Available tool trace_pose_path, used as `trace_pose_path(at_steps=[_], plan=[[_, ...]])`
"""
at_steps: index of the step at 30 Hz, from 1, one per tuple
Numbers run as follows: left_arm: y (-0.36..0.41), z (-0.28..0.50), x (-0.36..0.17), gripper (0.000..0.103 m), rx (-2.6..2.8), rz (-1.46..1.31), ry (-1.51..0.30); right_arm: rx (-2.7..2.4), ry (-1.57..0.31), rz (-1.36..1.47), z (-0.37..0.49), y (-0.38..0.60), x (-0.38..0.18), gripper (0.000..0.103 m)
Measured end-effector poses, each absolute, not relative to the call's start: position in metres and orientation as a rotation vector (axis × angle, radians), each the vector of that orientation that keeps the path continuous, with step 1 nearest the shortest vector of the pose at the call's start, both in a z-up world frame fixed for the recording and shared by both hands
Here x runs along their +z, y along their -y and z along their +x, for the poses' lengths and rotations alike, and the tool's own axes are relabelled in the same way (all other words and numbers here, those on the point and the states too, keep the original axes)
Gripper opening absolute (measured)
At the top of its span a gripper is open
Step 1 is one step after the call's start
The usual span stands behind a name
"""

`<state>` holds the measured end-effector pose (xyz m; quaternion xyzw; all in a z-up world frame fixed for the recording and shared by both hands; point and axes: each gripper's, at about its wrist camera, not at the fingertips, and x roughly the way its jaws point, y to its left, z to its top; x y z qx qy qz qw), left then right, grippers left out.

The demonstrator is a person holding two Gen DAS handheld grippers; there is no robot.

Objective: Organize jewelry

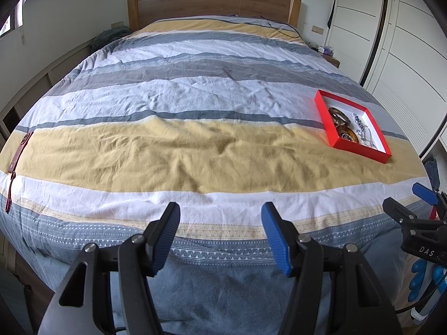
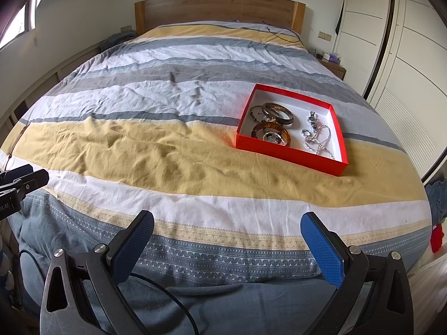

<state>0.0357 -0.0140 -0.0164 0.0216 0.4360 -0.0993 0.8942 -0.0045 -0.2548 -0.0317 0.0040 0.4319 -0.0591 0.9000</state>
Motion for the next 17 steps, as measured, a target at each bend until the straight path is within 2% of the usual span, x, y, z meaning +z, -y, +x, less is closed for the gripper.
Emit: trace_pose_path(at_steps=[17], plan=[[0.0123, 0.0340, -0.0211, 0.058, -0.203, 0.045, -0.906, -0.122, -0.893, 0.008, -0.0054, 0.2548, -0.0321, 0.103]])
